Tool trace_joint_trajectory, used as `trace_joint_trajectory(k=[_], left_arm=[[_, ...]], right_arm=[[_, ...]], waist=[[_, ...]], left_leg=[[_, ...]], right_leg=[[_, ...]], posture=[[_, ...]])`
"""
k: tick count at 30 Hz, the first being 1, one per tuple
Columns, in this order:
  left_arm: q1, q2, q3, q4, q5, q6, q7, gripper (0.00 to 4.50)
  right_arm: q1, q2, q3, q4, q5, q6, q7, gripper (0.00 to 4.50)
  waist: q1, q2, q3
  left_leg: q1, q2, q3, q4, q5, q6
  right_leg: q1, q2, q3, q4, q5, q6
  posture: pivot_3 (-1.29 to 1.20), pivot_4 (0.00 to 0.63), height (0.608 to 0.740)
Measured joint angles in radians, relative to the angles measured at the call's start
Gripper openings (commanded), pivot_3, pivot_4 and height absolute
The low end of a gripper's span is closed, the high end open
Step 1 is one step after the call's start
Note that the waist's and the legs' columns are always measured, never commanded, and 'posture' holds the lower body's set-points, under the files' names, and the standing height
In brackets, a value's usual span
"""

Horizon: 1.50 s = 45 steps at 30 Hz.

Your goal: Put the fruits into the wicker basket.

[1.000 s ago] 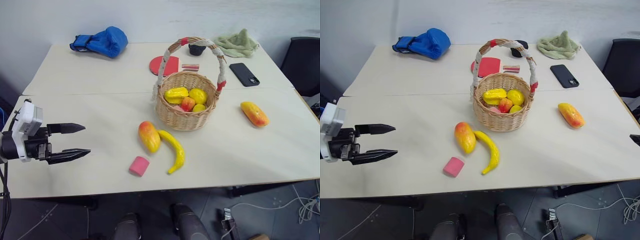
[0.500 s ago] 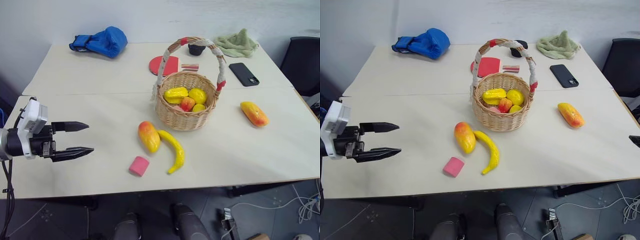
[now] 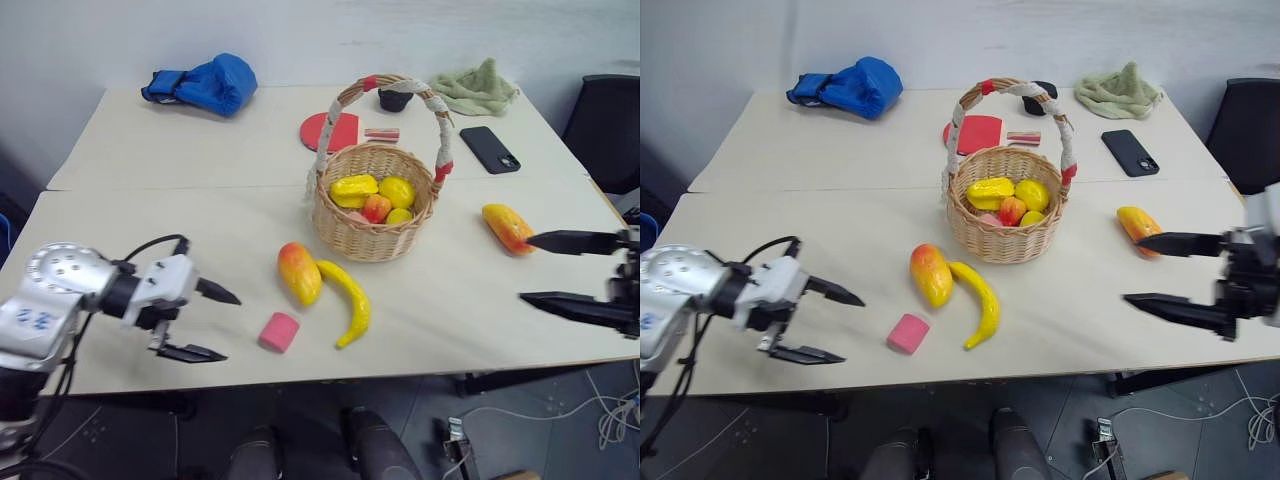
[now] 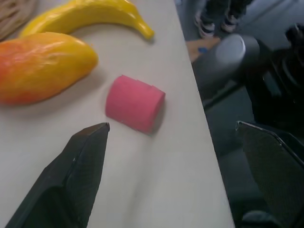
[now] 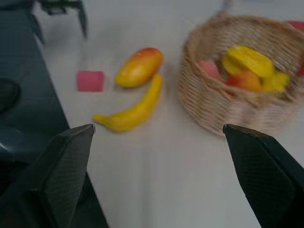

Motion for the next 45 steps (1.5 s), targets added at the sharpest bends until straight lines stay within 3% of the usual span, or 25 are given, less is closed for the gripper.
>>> trace_joint_trajectory(k=[12,16,19,26,32,35,39,45], left_arm=[[-0.215,-0.235,-0.228,0.275,0.190,-0.209,-0.035,4.50],[-0.219,-0.261,-0.271,0.318,0.232,-0.246,-0.035,4.50],[-0.235,-0.267,-0.283,0.355,0.262,-0.274,-0.035,3.93],[-0.235,-0.275,-0.279,0.361,0.267,-0.277,-0.035,1.94],[-0.051,-0.188,-0.115,0.208,0.214,-0.097,0.095,1.94],[0.114,-0.141,0.077,0.101,0.184,0.095,0.269,1.94],[0.241,-0.160,0.292,0.021,0.161,0.350,0.504,1.94],[0.244,-0.198,0.357,0.028,0.153,0.433,0.665,3.58]], right_arm=[[-0.119,0.000,0.078,-0.194,0.210,0.098,-0.183,4.49],[-0.114,0.000,0.078,-0.217,0.249,0.119,-0.221,4.49],[-0.102,0.000,0.072,-0.227,0.260,0.125,-0.237,4.50],[-0.073,0.000,0.068,-0.230,0.270,0.126,-0.258,4.50],[-0.054,0.004,0.055,-0.234,0.270,0.112,-0.265,4.50],[-0.045,0.032,0.064,-0.244,0.263,0.094,-0.290,4.50],[-0.057,0.072,0.139,-0.250,0.203,0.054,-0.329,4.50],[-0.116,0.105,0.290,-0.220,0.080,-0.006,-0.347,4.50]], waist=[[0.024,-0.002,0.000],[0.021,-0.002,-0.001],[0.023,-0.002,-0.001],[0.022,-0.002,-0.001],[0.016,-0.002,-0.001],[0.015,-0.002,-0.001],[0.018,-0.003,-0.001],[0.022,-0.003,-0.002]], left_leg=[[-0.003,0.000,-0.001,0.005,-0.004,0.005],[-0.003,0.001,-0.001,0.005,-0.004,0.006],[-0.002,0.001,-0.001,0.005,-0.004,0.006],[-0.002,0.001,-0.001,0.005,-0.004,0.006],[-0.001,0.004,-0.001,0.004,-0.004,0.006],[-0.001,0.005,-0.002,0.004,-0.004,0.005],[0.000,0.004,-0.002,0.004,-0.004,0.005],[0.001,0.002,-0.002,0.003,-0.003,0.005]], right_leg=[[-0.001,-0.002,0.000,-0.001,0.001,0.003],[-0.001,-0.002,0.001,0.000,0.002,0.004],[-0.001,-0.002,0.001,0.000,0.002,0.004],[-0.001,-0.002,0.001,0.000,0.002,0.004],[-0.001,-0.002,0.000,0.002,0.002,0.004],[-0.001,-0.004,-0.001,0.002,0.002,0.004],[0.000,-0.004,-0.001,0.001,0.002,0.004],[0.001,-0.006,-0.001,0.001,0.001,0.003]], posture=[[0.00,0.150,0.740],[0.00,0.150,0.740],[0.00,0.150,0.740],[0.00,0.150,0.740],[0.00,0.150,0.740],[0.00,0.150,0.740],[0.00,0.150,0.740],[0.00,0.150,0.740]])
